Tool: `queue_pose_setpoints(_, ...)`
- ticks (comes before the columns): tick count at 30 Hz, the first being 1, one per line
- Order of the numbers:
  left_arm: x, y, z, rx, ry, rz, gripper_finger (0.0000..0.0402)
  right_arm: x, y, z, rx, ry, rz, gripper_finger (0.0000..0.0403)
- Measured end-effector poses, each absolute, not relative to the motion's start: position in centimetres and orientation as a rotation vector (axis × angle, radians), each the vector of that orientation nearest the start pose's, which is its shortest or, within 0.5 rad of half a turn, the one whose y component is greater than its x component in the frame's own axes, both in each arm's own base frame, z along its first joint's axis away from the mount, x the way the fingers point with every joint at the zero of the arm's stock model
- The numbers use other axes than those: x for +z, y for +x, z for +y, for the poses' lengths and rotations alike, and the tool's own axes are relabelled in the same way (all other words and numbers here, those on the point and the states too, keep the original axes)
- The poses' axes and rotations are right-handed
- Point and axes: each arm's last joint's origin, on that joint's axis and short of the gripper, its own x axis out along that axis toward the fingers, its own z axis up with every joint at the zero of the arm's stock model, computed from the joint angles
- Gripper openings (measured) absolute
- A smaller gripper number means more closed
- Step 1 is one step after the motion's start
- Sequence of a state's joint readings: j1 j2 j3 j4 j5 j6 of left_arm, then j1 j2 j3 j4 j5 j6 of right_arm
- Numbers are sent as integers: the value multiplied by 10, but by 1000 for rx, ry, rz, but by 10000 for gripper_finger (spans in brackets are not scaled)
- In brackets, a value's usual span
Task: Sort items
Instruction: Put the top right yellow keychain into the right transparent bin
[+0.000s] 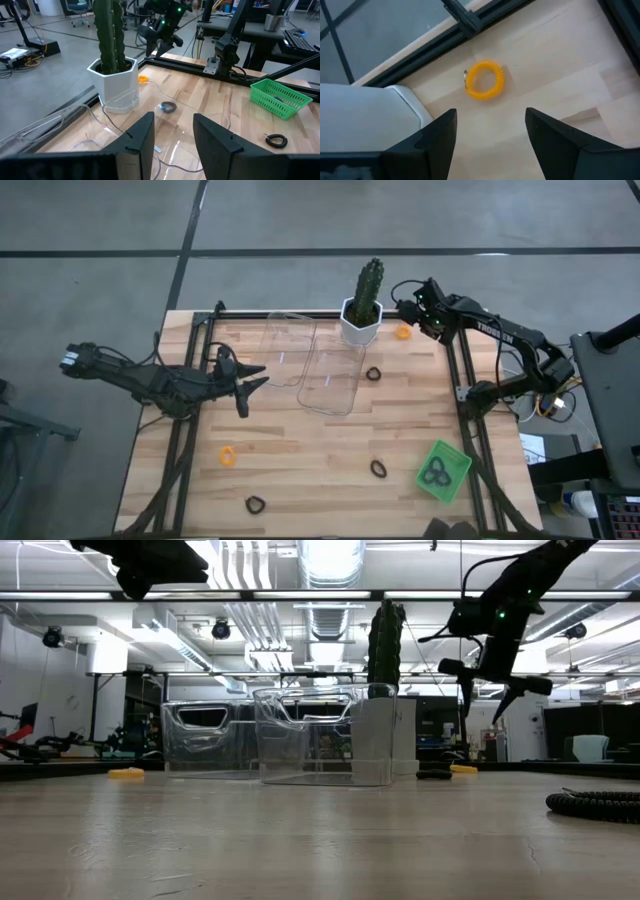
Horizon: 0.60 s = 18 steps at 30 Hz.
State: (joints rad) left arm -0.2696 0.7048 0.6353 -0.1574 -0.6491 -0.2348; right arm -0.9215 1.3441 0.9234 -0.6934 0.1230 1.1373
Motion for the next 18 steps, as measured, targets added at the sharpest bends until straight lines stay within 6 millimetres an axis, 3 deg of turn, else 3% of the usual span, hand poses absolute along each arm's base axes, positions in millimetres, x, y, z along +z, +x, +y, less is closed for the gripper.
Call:
queue_pose_setpoints(9,297,155,-25,399,-130,159,128,205,159,-213,-1515,1451,524,228)
queue_pose_setpoints(18,297,155,-25,400,-132,158,128,179,176,-242,-1528,1514,630,228)
